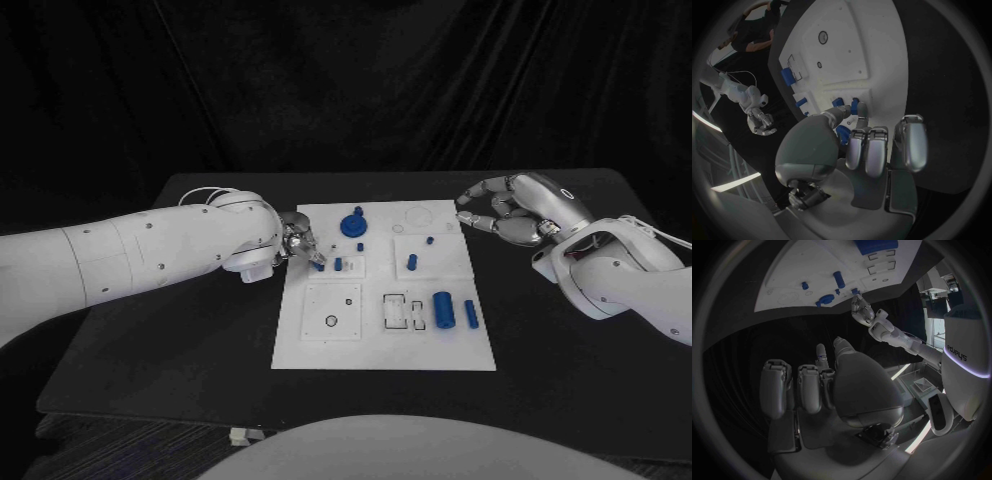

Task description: Assemble the parts on the task board

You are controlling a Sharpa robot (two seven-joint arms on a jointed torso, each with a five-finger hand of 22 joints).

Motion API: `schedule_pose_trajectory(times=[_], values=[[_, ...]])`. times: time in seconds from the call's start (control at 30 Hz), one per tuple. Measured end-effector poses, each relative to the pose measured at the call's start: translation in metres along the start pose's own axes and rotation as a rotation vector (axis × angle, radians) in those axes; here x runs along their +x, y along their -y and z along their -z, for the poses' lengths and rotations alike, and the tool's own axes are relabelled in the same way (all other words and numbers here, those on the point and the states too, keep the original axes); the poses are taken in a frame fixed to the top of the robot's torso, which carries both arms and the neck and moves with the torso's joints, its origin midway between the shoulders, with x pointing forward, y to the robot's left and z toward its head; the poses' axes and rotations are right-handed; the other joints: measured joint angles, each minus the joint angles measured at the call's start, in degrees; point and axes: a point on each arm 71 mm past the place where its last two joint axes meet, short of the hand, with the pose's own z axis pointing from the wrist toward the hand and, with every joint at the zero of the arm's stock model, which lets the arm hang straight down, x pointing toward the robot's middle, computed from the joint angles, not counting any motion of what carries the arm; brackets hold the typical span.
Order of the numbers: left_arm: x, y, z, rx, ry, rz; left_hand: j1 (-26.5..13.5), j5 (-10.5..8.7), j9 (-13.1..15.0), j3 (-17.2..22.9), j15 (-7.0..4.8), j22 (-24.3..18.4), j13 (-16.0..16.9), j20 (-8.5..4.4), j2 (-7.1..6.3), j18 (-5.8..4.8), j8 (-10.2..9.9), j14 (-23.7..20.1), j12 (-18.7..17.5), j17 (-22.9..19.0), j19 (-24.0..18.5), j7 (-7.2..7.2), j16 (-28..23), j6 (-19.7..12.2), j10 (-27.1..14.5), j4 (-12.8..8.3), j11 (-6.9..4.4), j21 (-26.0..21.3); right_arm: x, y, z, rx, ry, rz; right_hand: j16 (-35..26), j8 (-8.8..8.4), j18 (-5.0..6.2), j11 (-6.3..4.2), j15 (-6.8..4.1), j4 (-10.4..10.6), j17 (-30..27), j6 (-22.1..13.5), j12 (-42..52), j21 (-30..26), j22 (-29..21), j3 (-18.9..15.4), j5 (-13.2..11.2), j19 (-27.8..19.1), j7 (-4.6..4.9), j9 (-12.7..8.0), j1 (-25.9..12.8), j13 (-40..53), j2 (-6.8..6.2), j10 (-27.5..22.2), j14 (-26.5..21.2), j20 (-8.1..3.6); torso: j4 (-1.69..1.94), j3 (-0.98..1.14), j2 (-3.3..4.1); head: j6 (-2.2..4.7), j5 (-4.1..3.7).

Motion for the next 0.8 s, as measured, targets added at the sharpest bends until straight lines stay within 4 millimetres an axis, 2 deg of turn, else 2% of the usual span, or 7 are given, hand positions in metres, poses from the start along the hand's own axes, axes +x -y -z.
schedule_pose_trajectory(times=[0.8], values=[[-0.0008,-0.0011,0.0034,0.020,0.041,-0.017,0.3,0.42,0.3,0.0,0.00,0.0,0.0,0.00,0.30,0.00,0.2,0.0,0.0,0.0,0.0,0.12,0.0,0.1,0.0,0.0,0.00,0.0,0.0015,0.0008,-0.0004,0.003,-0.004,0.000,0.0,0.00,0.00,0.00,0.00,0.0,0.0,0.0,0.0,0.0,0.0,0.0,0.0,0.0,0.00,0.0,0.0,0.0,0.00,0.0,0.0,0.00,-0.02,0.00,-0.04,0.00,0.18]])
